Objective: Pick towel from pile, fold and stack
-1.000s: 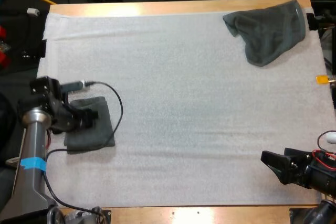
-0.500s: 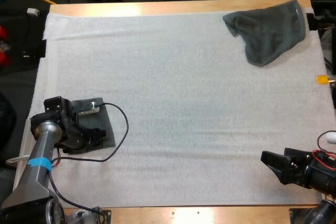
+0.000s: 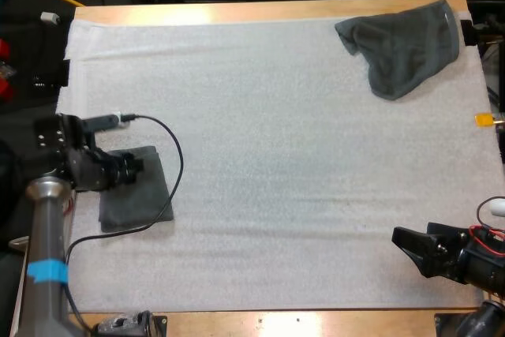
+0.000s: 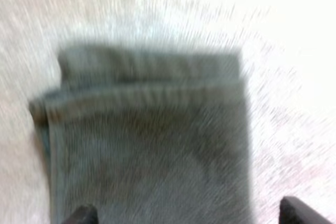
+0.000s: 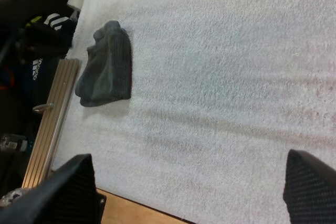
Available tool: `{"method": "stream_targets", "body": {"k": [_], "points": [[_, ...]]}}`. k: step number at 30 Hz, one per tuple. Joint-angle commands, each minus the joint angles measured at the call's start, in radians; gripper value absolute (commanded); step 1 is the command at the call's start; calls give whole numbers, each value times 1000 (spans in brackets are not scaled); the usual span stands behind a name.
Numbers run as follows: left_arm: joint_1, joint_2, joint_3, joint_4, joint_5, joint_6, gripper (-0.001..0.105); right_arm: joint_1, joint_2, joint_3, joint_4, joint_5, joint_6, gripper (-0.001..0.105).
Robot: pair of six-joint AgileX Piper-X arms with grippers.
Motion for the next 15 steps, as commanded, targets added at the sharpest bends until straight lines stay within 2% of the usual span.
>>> {"method": "stream_targets", "body": {"k": [1, 4, 9, 15], "points": [[-4, -18, -15, 17, 20, -1, 65, 0, 1, -2, -4, 3, -14, 71], [-4, -64, -41, 30, 56, -1, 65, 0, 1, -2, -4, 3, -55, 71], [-4, -136, -56, 56, 123, -1, 65, 0, 22, 2, -8, 50, -66, 71], [-4, -204, -56, 111, 147, -11, 65, 0, 103, 50, -119, 60, -128, 71]]}}
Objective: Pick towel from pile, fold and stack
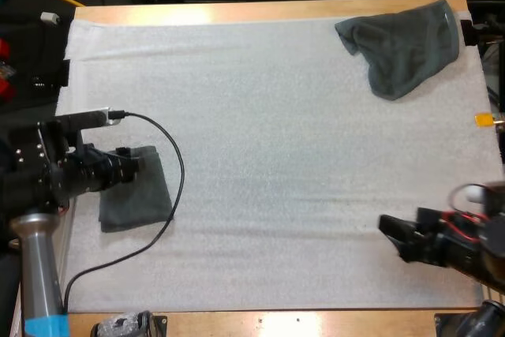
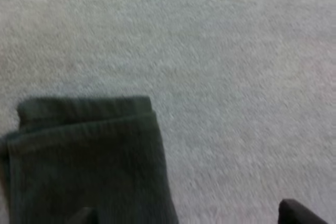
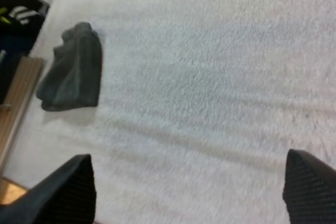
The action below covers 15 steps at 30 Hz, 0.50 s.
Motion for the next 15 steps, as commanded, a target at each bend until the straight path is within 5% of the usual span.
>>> {"method": "stream_targets", "body": {"k": [1, 9, 15], "points": [[-4, -14, -6, 14, 10, -8, 65, 0, 17, 5, -37, 0, -27, 71], [-11, -38, -6, 75, 37, -8, 65, -16, 213, 13, -225, 0, -157, 71], [-96, -38, -6, 103, 41, -5, 65, -155, 359, 13, -281, -1, -171, 71]]}}
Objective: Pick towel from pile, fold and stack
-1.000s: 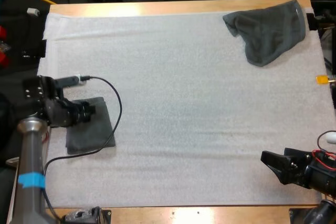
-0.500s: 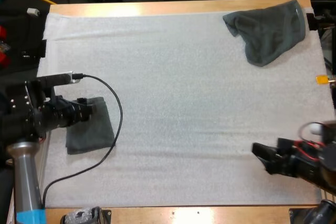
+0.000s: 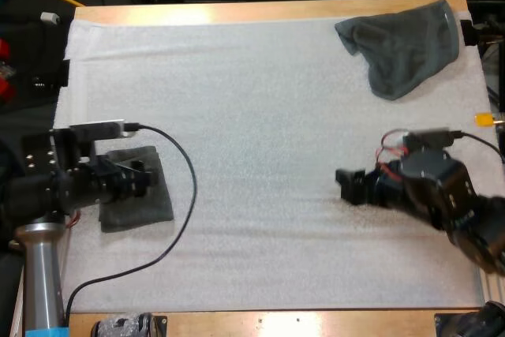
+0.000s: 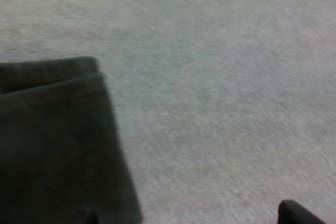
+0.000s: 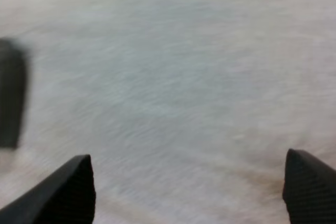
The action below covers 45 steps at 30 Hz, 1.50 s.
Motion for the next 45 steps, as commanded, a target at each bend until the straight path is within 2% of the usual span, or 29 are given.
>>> {"method": "stream_targets", "body": {"k": [1, 8, 11, 16, 19, 22, 25, 32, 45], "points": [[-17, -5, -6, 13, 8, -5, 65, -31, 5, -4, -9, 0, -20, 71], [-132, -10, -6, 32, 0, 21, 65, -275, 15, -4, 57, -59, -96, 71], [-165, -29, -6, 32, -47, 30, 65, -387, -1, -4, 126, -59, -154, 71], [-190, -85, -6, 32, -171, 40, 65, -557, -56, -4, 291, -47, -365, 71], [-190, -115, -6, 41, -216, 45, 65, -578, -109, -4, 311, 28, -371, 71], [-190, -148, -6, 55, -230, 56, 65, -572, -167, -4, 334, 89, -440, 71], [-190, -188, -6, 65, -225, 56, 65, -557, -237, -4, 376, 123, -457, 71], [-190, -332, -6, 112, -225, 56, 65, -550, -411, -4, 467, 123, -456, 71], [-190, -703, -6, 184, -225, 56, 65, -550, -770, -4, 646, 123, -430, 71]]}}
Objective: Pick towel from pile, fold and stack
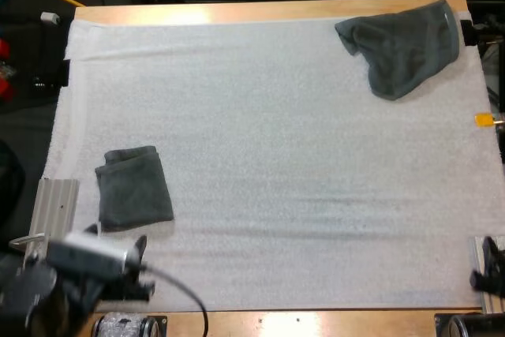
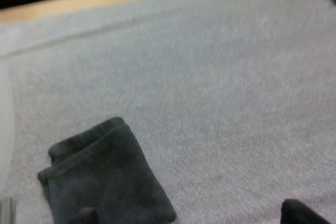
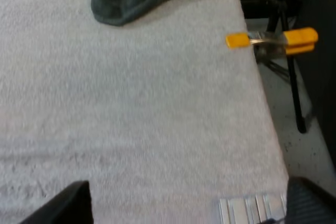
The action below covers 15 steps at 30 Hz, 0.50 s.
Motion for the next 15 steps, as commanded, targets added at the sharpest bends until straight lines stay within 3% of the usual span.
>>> {"method": "stream_targets", "body": {"k": [1, 10, 15], "points": [[-6, -26, -4, 11, -10, 2, 65, 2, -25, -4, 19, -1, 5, 71], [-6, -236, -4, 132, -10, 17, 65, 2, -229, -4, 45, -1, 80, 71], [-6, -338, 6, 176, -10, 20, 65, 2, -231, -12, 68, -6, 117, 71]]}}
